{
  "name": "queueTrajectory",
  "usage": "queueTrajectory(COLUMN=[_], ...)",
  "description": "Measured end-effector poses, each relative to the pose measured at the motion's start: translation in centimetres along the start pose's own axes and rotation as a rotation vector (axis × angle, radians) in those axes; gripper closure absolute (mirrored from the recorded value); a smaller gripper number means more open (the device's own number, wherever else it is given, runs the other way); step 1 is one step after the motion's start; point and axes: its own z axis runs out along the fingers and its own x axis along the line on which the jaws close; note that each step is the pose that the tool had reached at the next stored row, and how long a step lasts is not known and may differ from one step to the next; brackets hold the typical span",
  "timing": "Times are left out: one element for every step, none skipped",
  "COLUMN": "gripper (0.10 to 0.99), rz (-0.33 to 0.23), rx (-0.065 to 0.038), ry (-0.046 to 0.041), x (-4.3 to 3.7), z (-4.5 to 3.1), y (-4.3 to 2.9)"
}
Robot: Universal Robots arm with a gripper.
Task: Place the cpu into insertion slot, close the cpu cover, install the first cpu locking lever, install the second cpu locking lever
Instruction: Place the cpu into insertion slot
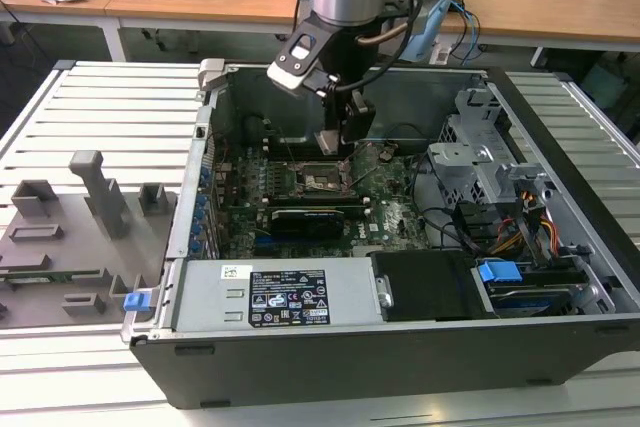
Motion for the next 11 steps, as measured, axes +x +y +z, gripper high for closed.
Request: queueTrajectory(gripper=[0.561,0.561,0.561,0.561,0.561,0.561,0.561,0.561,0.561,0.561,0.561], rz=[0.0,0.0,0.0,0.0,0.0,0.0,0.001,0.001,0.001,0.001,0.001], rx=[0.0,0.0,0.0,0.001,0.001,0.001,0.002,0.002,0.003,0.004,0.006], ry=[0.0002,0.0003,0.0003,0.0003,0.0005,0.0005,0.0006,0.0007,0.0009,0.0012,0.0015], x=[0.0,0.0,0.0,0.0,0.0,0.0,0.0,0.0,0.0,0.0,-0.01], z=[0.04,0.07,0.12,0.17,0.21,0.25,0.3,0.34,0.39,0.43,0.5], y=[0.0,-0.01,-0.02,-0.03,-0.03,-0.04,-0.04,-0.05,-0.06,-0.06,-0.06])
